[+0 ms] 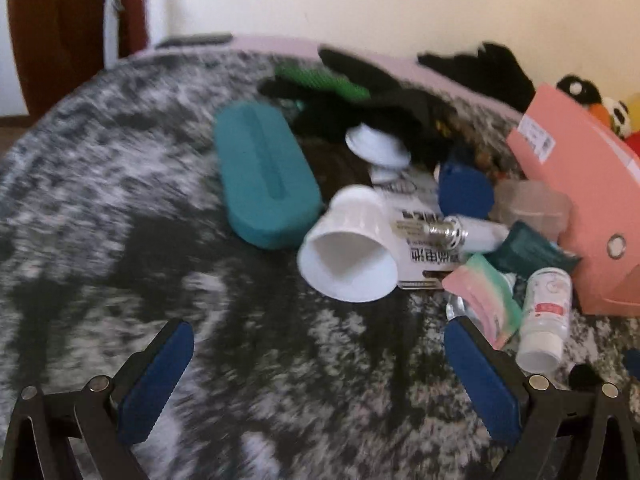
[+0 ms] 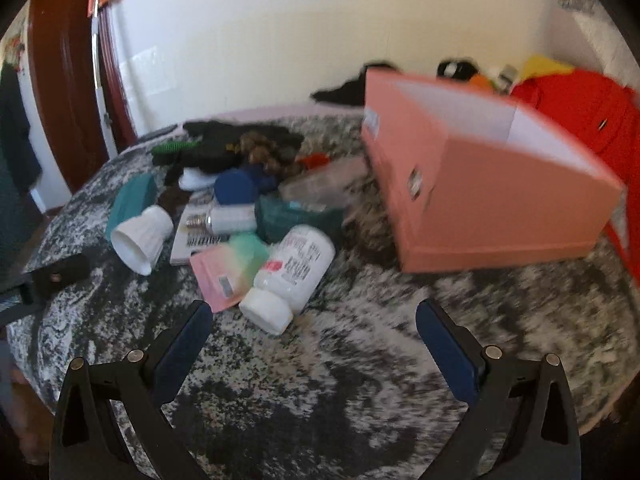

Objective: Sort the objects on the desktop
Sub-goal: 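Move both tools toward the cluttered items on the bed, then grasp the white plastic cup with the left tool while the right tool grasps the white pill bottle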

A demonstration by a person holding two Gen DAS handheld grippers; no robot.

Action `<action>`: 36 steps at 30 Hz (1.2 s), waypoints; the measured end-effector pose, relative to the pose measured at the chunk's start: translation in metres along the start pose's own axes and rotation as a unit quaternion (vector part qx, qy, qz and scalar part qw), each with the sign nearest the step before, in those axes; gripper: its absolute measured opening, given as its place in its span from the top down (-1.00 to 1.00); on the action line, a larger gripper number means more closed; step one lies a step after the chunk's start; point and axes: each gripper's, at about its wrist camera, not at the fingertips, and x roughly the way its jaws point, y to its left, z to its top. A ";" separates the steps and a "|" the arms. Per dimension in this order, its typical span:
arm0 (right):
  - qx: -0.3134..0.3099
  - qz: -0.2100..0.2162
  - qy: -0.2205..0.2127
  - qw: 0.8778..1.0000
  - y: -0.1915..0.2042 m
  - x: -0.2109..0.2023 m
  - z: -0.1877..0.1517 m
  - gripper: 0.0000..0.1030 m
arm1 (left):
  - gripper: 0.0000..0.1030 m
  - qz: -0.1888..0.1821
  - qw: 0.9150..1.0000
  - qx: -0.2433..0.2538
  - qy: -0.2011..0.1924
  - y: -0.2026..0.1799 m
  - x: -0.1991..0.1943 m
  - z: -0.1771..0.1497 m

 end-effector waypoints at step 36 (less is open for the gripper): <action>0.039 -0.001 0.039 0.999 0.004 0.074 0.030 -0.77 | -0.88 0.042 0.997 0.063 -0.031 -0.042 0.056 0.024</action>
